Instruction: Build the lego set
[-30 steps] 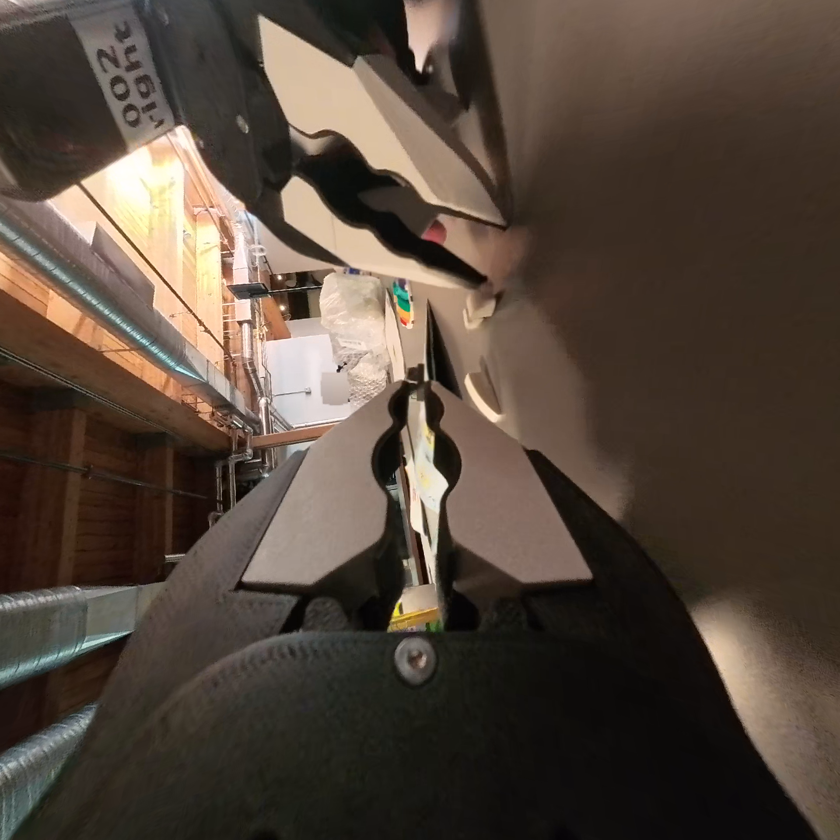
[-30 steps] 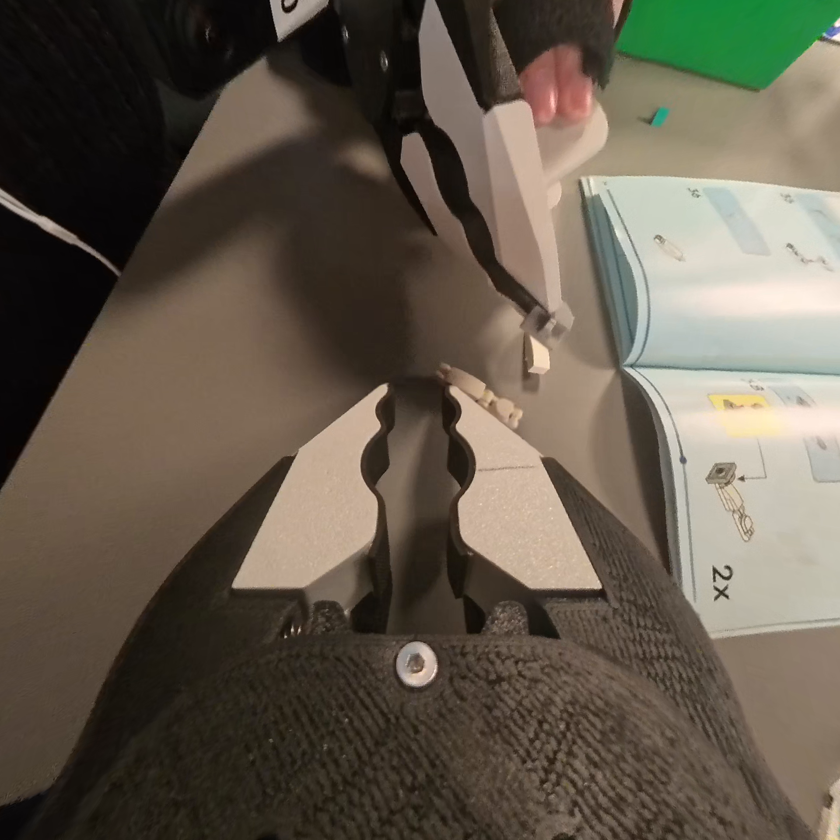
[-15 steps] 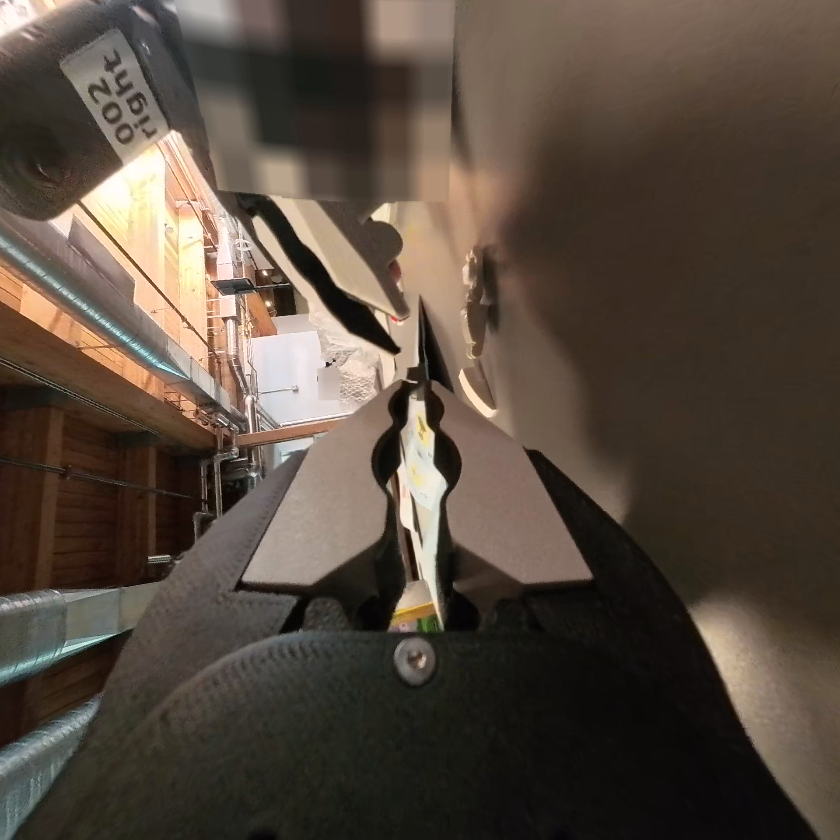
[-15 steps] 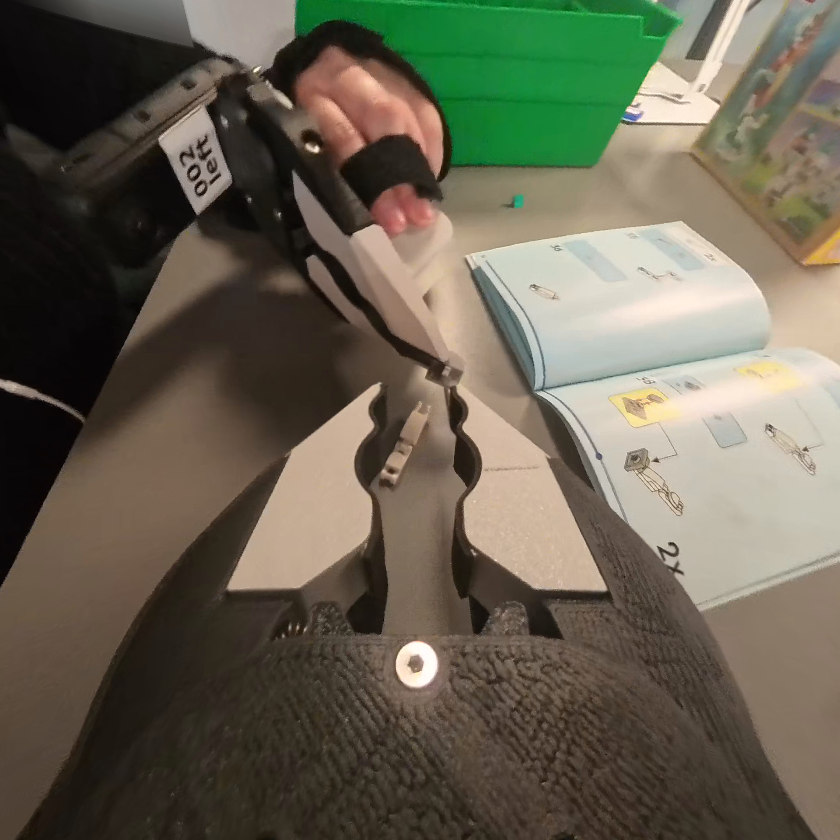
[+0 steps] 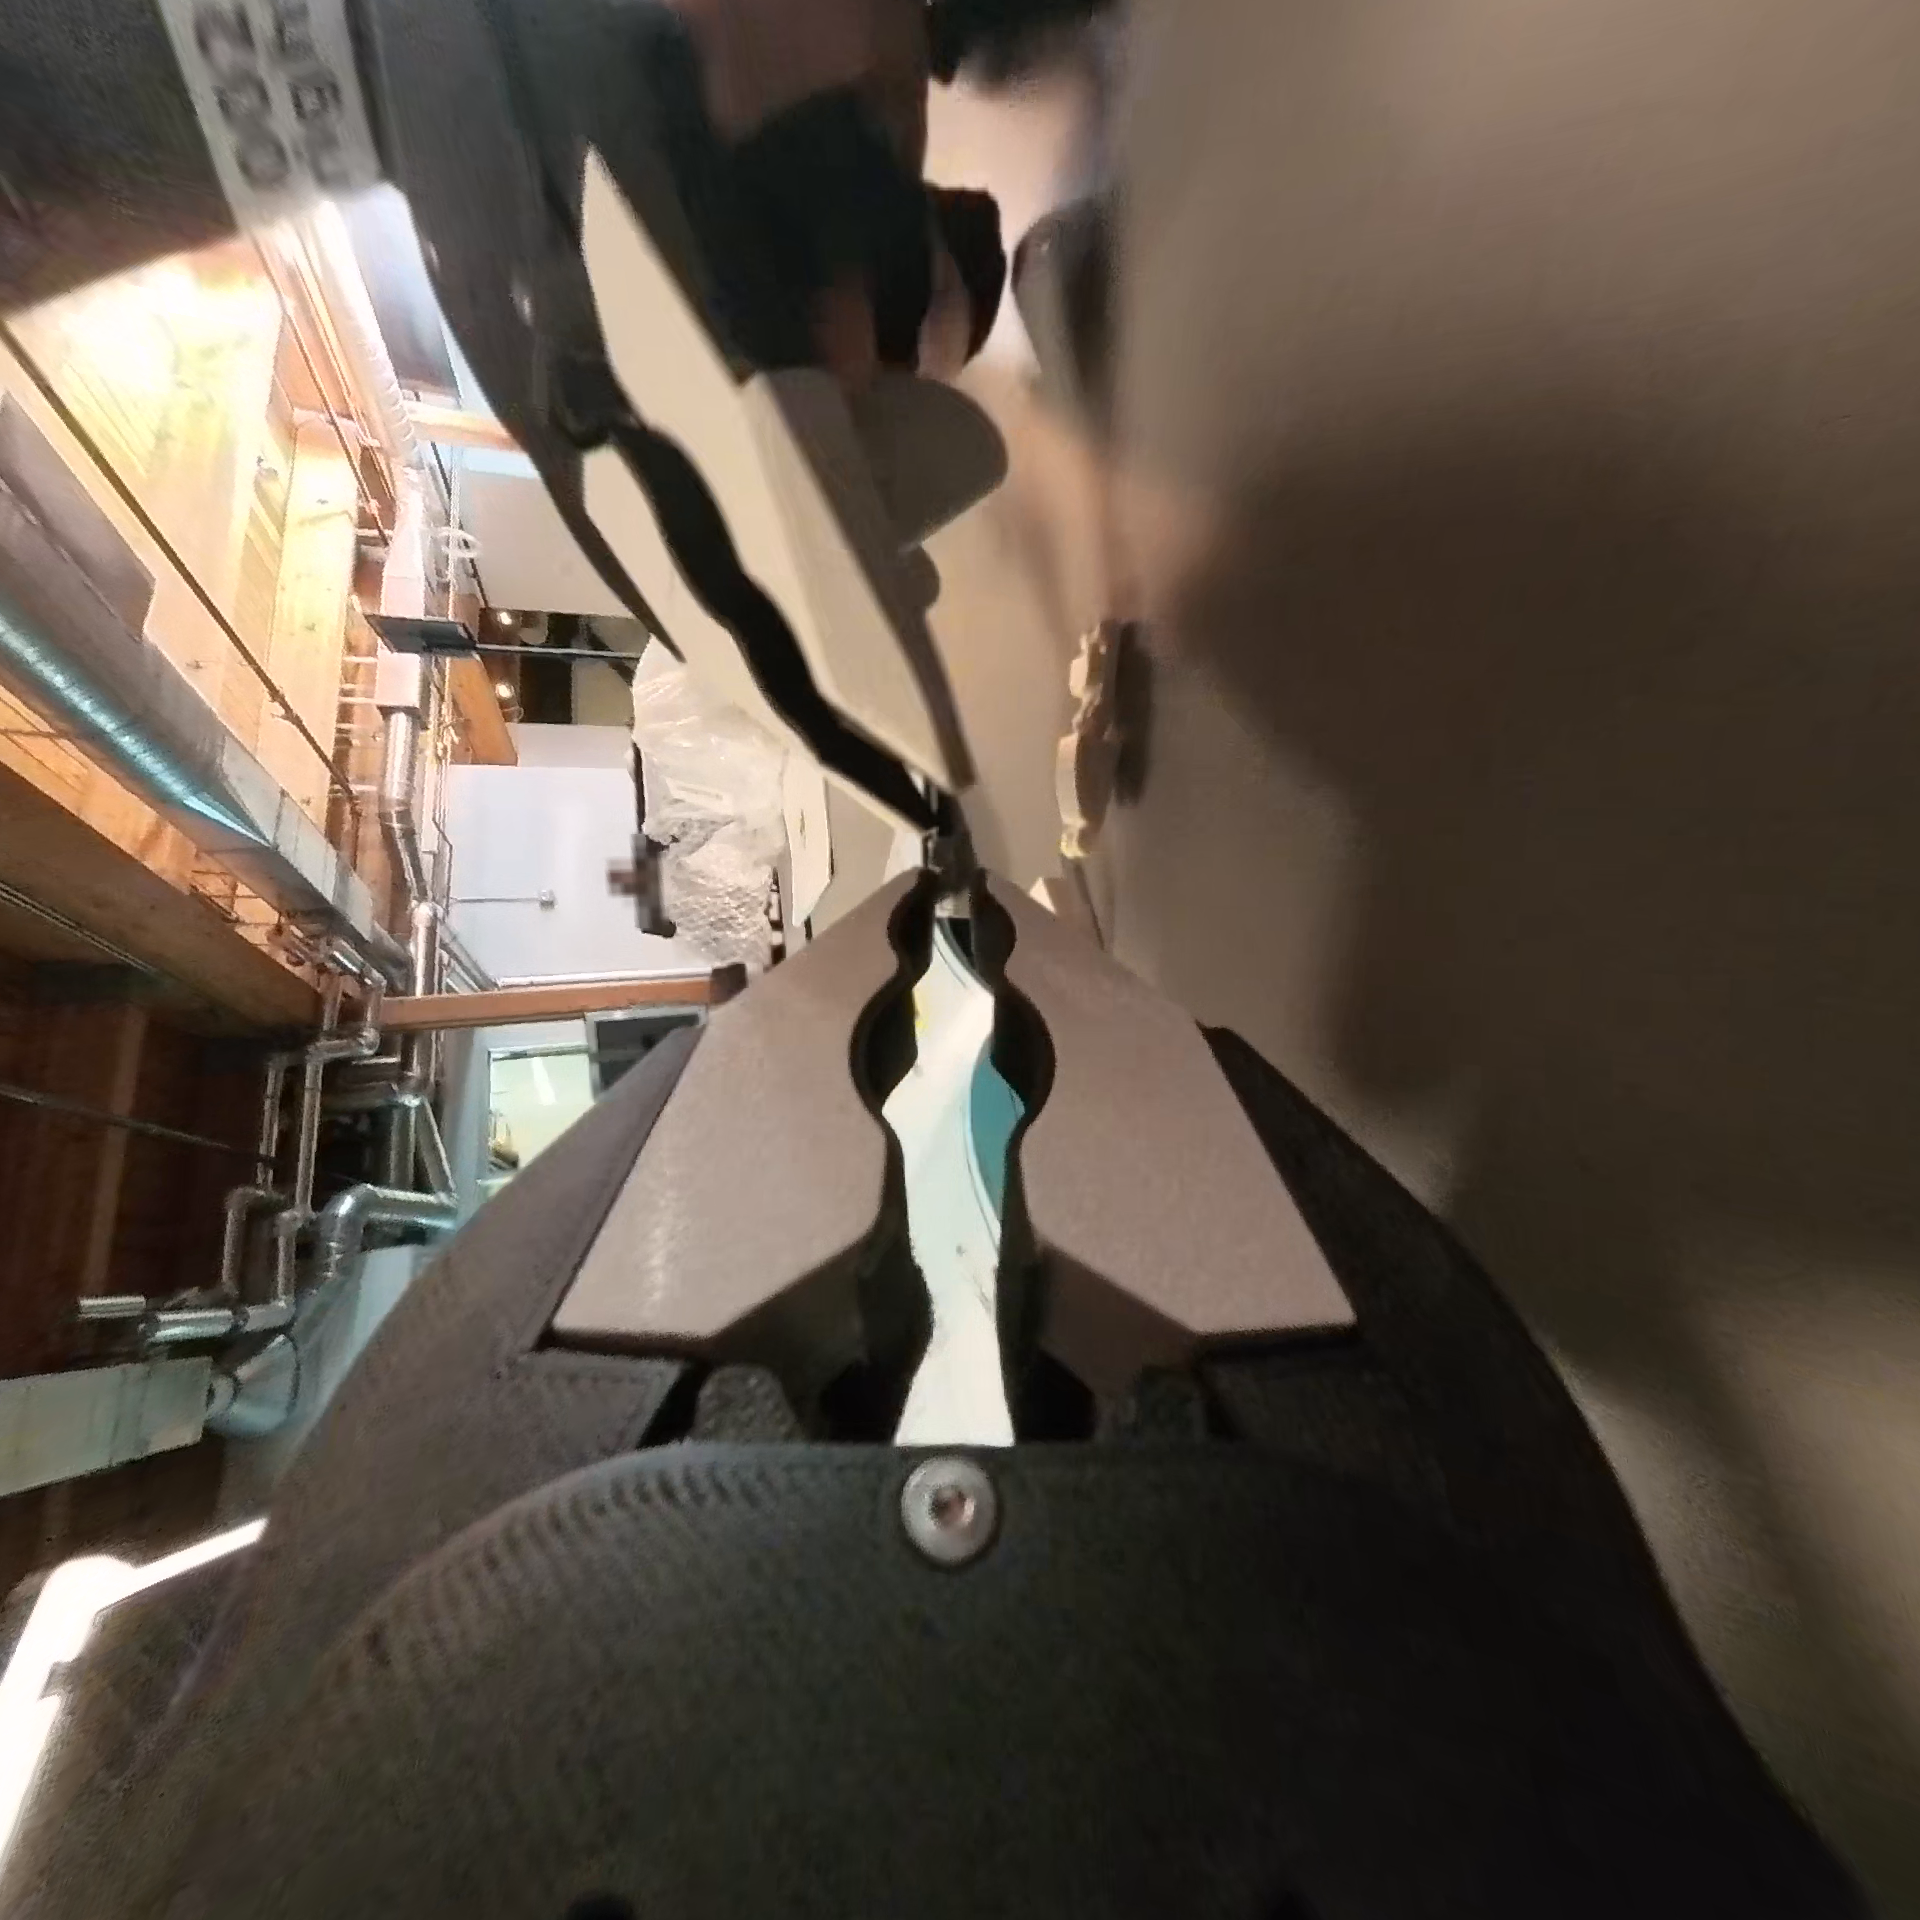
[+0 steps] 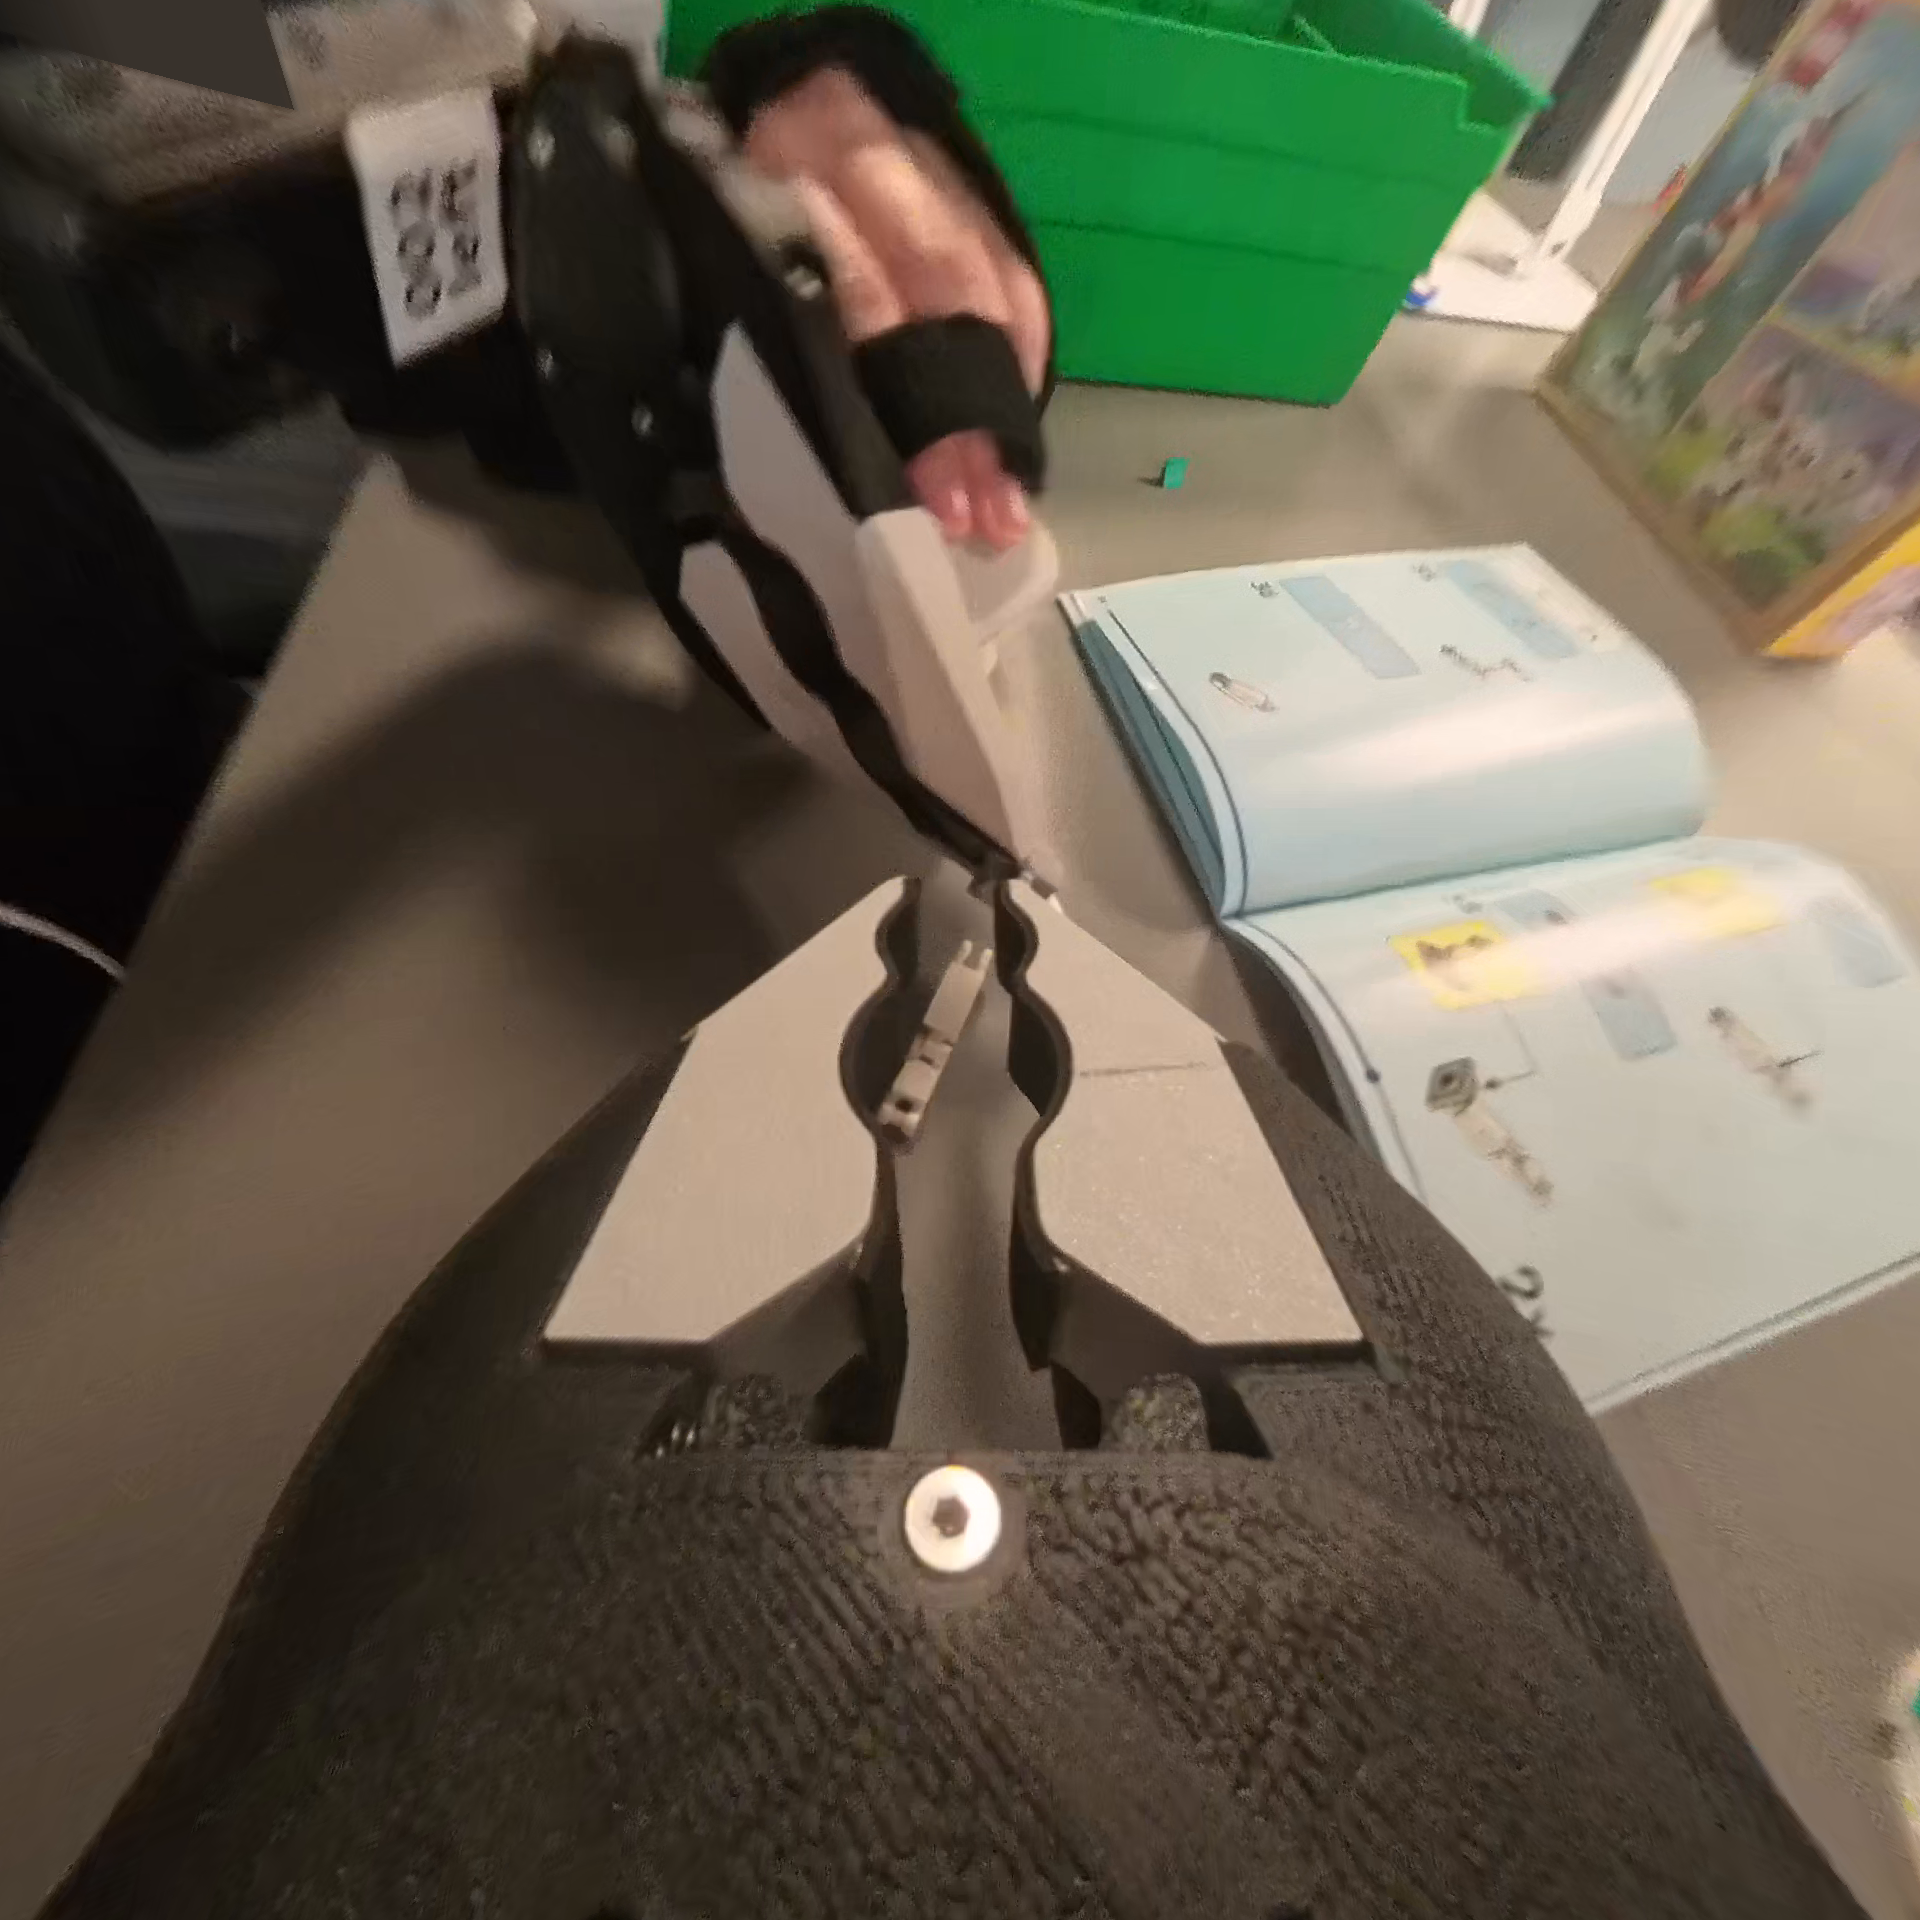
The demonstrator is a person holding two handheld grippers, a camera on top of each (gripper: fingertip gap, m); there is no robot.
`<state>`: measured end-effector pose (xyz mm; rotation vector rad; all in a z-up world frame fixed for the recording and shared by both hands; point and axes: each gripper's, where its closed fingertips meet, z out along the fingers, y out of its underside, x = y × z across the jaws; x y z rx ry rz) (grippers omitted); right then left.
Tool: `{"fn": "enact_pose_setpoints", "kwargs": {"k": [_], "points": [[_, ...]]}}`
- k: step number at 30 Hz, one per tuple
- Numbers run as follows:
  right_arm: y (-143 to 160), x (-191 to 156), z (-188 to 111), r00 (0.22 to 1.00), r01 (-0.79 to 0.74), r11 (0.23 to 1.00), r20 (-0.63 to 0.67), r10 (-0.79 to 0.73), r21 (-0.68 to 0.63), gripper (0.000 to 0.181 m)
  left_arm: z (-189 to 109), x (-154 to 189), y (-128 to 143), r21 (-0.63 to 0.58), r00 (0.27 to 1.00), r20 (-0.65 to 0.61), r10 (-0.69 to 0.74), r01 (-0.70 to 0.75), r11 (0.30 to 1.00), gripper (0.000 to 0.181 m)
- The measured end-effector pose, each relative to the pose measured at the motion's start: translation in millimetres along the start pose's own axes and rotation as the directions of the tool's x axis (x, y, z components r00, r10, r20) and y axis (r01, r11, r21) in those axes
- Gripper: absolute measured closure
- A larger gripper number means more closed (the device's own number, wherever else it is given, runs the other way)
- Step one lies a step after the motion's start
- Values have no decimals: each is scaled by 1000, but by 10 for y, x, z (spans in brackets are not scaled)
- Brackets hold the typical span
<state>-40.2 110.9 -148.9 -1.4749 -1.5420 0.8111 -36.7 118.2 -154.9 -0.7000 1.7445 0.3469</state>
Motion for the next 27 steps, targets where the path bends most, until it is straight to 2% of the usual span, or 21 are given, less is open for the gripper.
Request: {"fn": "enact_pose_setpoints", "kwargs": {"k": [1, 3, 6, 13, 19, 21, 23, 25, 27], "points": [[-8, 21, -10, 997, -82, 997, 16, 82, 5, 170, -6, -1, -22, 8, 1000, 6, 17, -17, 1000, 175], [-6, 52, -27, 976, -211, 977, 46, 211, 5, 169, -7, 6, -50, 13, 999, 8, 41, -41, 999, 175], [-15, 100, -43, 955, -295, 955, 53, 293, 21, 168, -3, 17, -88, 19, 999, 3, 43, -43, 999, 175], [91, 11, 29, 949, -302, 952, 80, 305, -54, 163, -5, -10, -106, 19, 999, 15, 38, -38, 999, 175], [41, 14, 21, 941, -324, 946, 95, 325, -22, 165, -18, -49, -127, 28, 999, 27, 16, -17, 999, 172], [-6, 27, 1, 936, -338, 941, 106, 335, 11, 166, -31, -106, -132, 45, 998, 50, -36, 33, 998, 169], [-96, 60, -40, 925, -369, 927, 123, 359, 72, 166, -50, -222, -141, 89, 985, 90, -150, 142, 986, 166], [-203, 97, -97, 916, -393, 908, 147, 374, 144, 166, -85, -364, -137, 140, 951, 119, -286, 269, 953, 163], [-311, 114, -159, 910, -408, 887, 177, 376, 217, 166, -132, -459, -171, 212, 901, 91, -425, 399, 892, 157]]}}
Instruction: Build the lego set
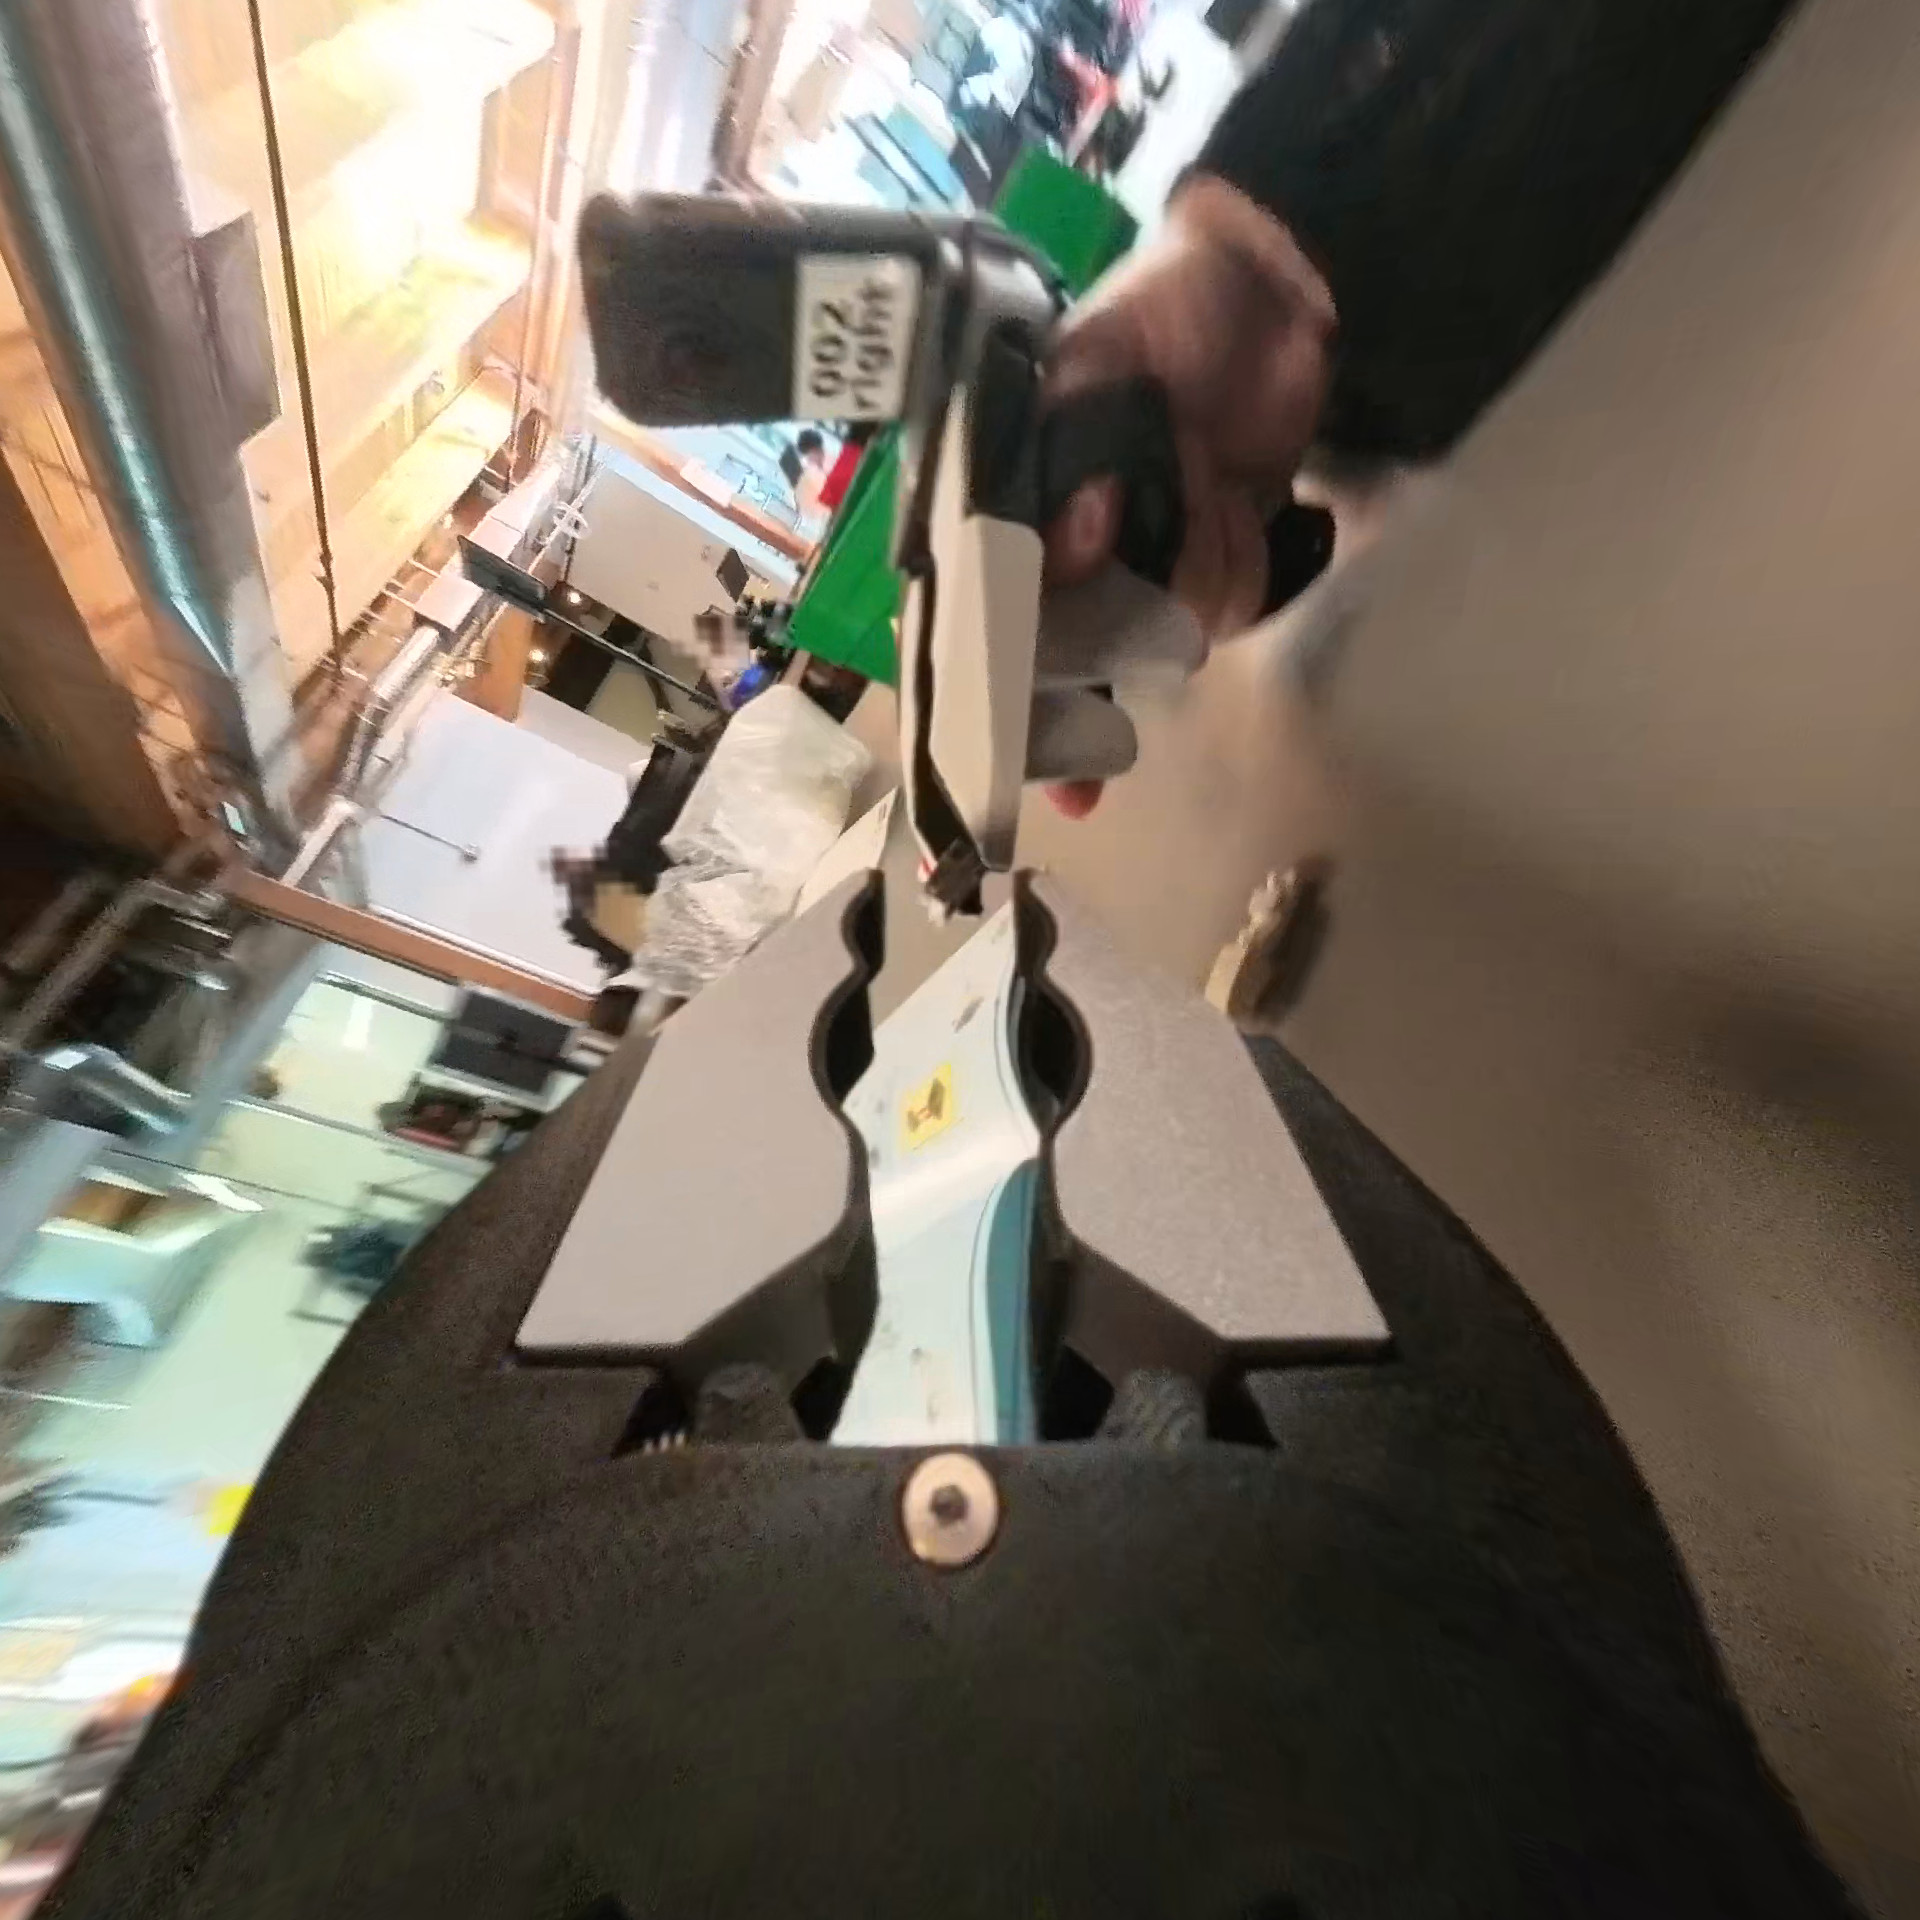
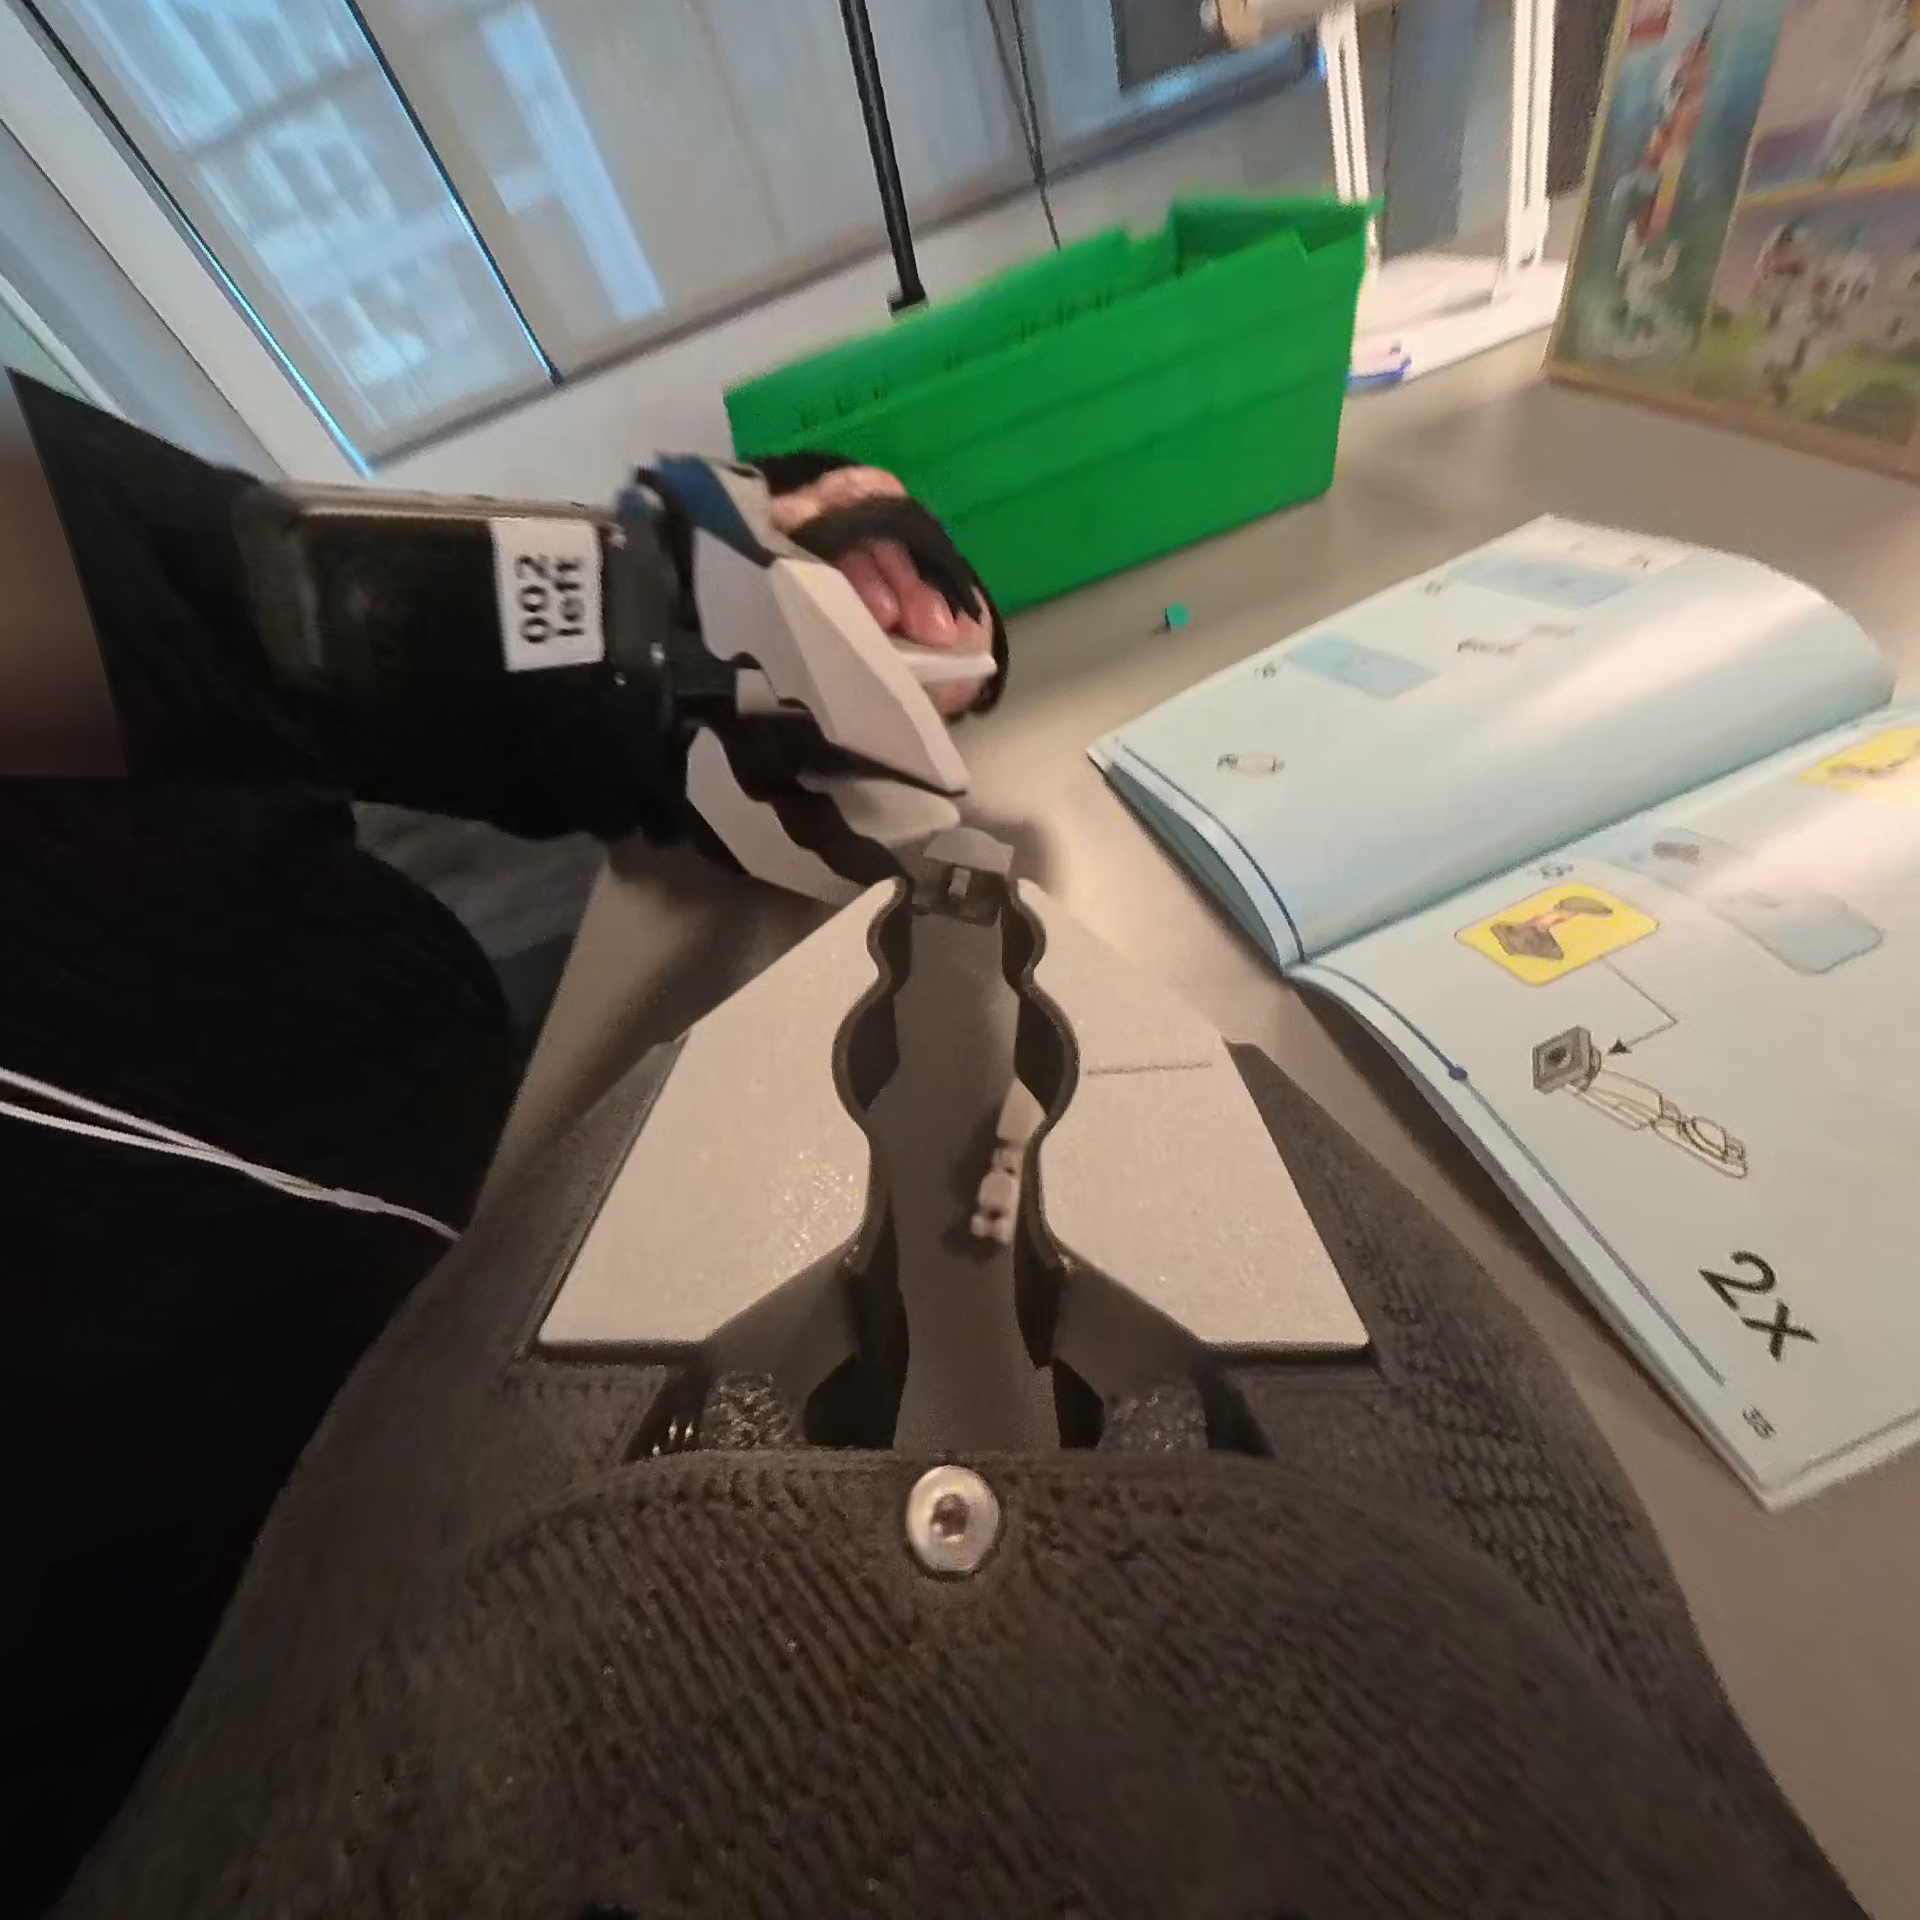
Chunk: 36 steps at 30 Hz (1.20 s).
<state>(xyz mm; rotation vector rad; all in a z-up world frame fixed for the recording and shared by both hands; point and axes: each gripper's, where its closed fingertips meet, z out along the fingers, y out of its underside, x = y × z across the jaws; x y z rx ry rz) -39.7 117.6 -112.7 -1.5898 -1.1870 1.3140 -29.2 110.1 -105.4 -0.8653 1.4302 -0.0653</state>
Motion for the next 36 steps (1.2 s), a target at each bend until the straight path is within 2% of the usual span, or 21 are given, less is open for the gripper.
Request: {"fn": "enact_pose_setpoints", "kwargs": {"k": [3, 5, 8, 10, 12, 18, 24, 26, 31, 34, 36], "points": [[-152, -40, -44, 1000, -8, 995, 30, 5, 103, 166, -41, -140, -110, 88, 979, 7, -206, 204, 975, 154], [-250, -75, -76, 998, 46, 983, 29, -52, 177, 166, -63, -188, -187, 152, 923, -55, -382, 386, 910, 154], [-293, -198, -98, 976, 209, 954, 20, -218, 213, 166, -137, -238, -345, 221, 709, -288, -644, 703, 676, 145], [-301, -291, -98, 952, 293, 929, 21, -305, 225, 166, -198, -269, -405, 222, 570, -419, -707, 819, 530, 141], [-303, -363, -93, 928, 357, 904, 19, -372, 235, 166, -215, -283, -410, 216, 510, -464, -724, 858, 466, 142], [-311, -429, -86, 906, 405, 878, 16, -423, 255, 166, -201, -202, -449, 221, 558, -461, -690, 826, 519, 155], [-293, -490, -75, 891, 431, 864, 31, -453, 259, 167, -217, -149, -520, 259, 589, -481, -649, 803, 537, 158], [-271, -506, -63, 883, 445, 860, 36, -468, 249, 167, -201, -145, -498, 259, 603, -463, -650, 793, 551, 165], [-254, -440, -45, 859, 505, 837, -29, -511, 210, 166, -174, -148, -424, 211, 577, -468, -669, 808, 550, 166], [-171, -308, -31, 787, 617, 781, -114, -607, 101, 155, -109, -130, -264, 116, 550, -430, -716, 820, 560, 166], [-99, -246, -19, 677, 728, 686, -159, -719, -1, 148, -86, -55, -176, 9, 473, -460, -752, 849, 528, 165]]}}
